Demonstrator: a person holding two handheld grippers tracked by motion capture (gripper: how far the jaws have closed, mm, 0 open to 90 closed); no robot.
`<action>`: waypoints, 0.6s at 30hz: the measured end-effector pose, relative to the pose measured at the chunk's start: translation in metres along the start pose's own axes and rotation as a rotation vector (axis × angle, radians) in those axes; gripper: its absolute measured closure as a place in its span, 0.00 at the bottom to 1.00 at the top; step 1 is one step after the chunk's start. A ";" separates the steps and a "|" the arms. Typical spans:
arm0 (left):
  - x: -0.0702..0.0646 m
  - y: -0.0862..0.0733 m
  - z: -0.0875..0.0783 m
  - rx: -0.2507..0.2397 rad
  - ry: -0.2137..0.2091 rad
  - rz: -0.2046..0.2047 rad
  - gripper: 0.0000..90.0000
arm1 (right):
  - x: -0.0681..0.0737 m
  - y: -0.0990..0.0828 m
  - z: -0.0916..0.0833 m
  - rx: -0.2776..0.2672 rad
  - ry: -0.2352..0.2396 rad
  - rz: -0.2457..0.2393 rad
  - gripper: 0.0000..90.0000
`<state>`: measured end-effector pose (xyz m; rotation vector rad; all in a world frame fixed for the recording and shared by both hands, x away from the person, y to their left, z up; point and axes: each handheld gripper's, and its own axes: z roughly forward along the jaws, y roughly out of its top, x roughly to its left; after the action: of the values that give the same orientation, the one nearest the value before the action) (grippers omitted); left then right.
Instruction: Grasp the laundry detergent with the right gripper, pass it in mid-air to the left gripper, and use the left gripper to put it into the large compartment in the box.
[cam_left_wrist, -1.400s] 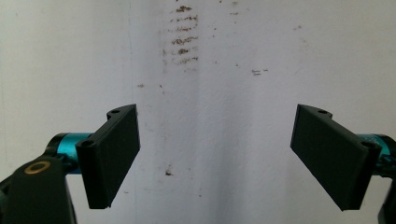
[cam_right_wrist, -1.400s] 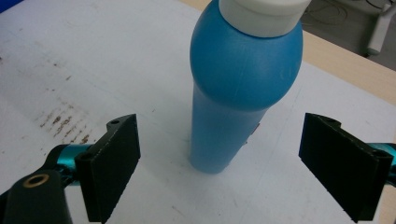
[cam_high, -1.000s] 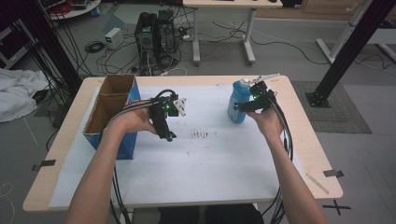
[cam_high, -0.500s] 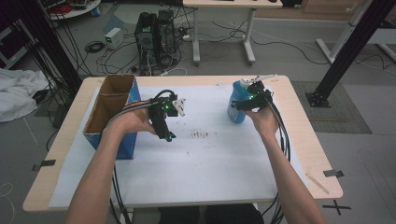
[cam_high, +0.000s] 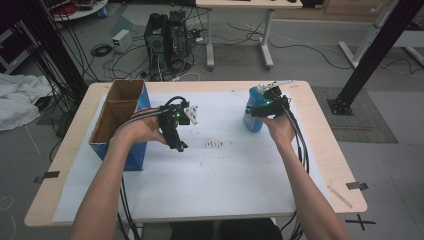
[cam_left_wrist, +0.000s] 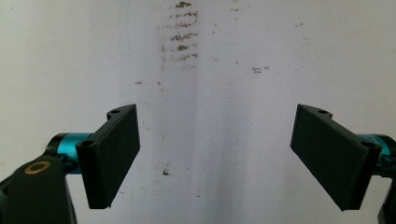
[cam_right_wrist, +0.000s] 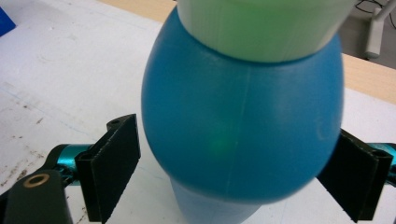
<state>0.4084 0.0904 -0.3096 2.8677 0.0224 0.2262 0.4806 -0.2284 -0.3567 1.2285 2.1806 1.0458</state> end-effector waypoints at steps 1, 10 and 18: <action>0.000 0.000 0.000 -0.001 0.001 -0.001 0.18 | 0.002 0.000 0.000 0.019 0.003 0.035 0.13; 0.000 -0.002 0.002 -0.005 -0.006 -0.003 0.18 | 0.000 -0.001 0.006 -0.008 -0.008 0.008 0.14; 0.001 -0.002 0.003 -0.008 -0.007 -0.009 0.18 | 0.001 -0.002 0.005 0.011 0.005 0.051 0.19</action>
<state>0.4096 0.0918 -0.3131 2.8600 0.0324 0.2143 0.4824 -0.2263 -0.3618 1.2936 2.1724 1.0589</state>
